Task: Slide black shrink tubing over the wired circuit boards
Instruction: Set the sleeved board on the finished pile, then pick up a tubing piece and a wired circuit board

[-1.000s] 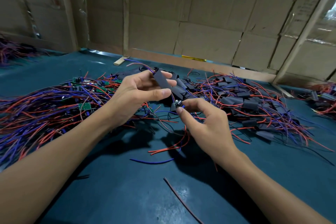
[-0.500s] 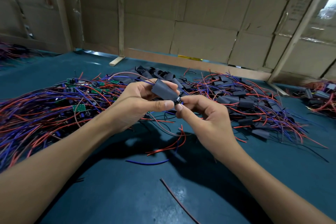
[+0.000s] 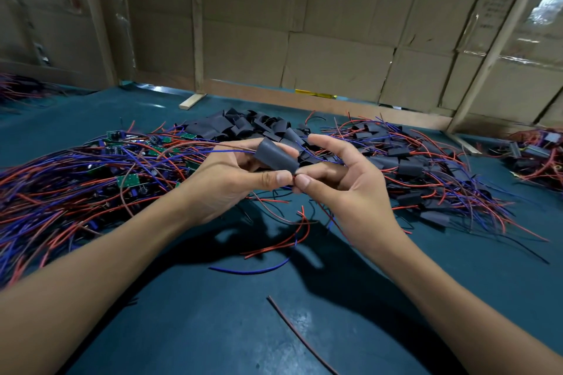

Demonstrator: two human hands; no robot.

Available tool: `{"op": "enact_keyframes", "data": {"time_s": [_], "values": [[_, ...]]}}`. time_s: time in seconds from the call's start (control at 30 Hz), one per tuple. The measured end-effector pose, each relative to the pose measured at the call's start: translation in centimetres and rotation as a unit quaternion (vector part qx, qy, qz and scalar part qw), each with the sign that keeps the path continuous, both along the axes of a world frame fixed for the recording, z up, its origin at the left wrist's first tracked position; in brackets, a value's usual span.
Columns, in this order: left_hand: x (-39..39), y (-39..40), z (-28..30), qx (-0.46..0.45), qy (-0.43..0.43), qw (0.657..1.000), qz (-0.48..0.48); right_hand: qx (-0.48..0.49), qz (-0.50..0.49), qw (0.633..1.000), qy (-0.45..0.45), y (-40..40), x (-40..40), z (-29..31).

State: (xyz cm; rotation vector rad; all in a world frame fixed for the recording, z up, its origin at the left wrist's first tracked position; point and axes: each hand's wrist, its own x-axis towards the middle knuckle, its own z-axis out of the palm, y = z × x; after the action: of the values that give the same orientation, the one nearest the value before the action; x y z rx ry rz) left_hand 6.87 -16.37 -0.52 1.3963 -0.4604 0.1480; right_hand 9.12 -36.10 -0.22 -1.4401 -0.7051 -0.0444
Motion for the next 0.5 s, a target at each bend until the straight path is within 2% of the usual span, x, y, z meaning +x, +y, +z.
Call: {"op": "enact_keyframes", "data": {"time_s": [0.13, 0.27, 0.5], "values": [[0.08, -0.18, -0.27, -0.019, 0.036, 0.999, -0.021, -0.019, -0.025, 0.999, -0.01, 0.05, -0.15, 0.11], [0.39, -0.2, -0.33, -0.031, 0.026, 0.999, -0.01, -0.097, -0.084, 0.992, -0.01, 0.0, -0.1, -0.05], [0.81, -0.11, -0.85, 0.044, -0.007, 0.999, 0.021, -0.126, -0.029, 0.99, 0.054, -0.23, 0.42, 0.51]]}}
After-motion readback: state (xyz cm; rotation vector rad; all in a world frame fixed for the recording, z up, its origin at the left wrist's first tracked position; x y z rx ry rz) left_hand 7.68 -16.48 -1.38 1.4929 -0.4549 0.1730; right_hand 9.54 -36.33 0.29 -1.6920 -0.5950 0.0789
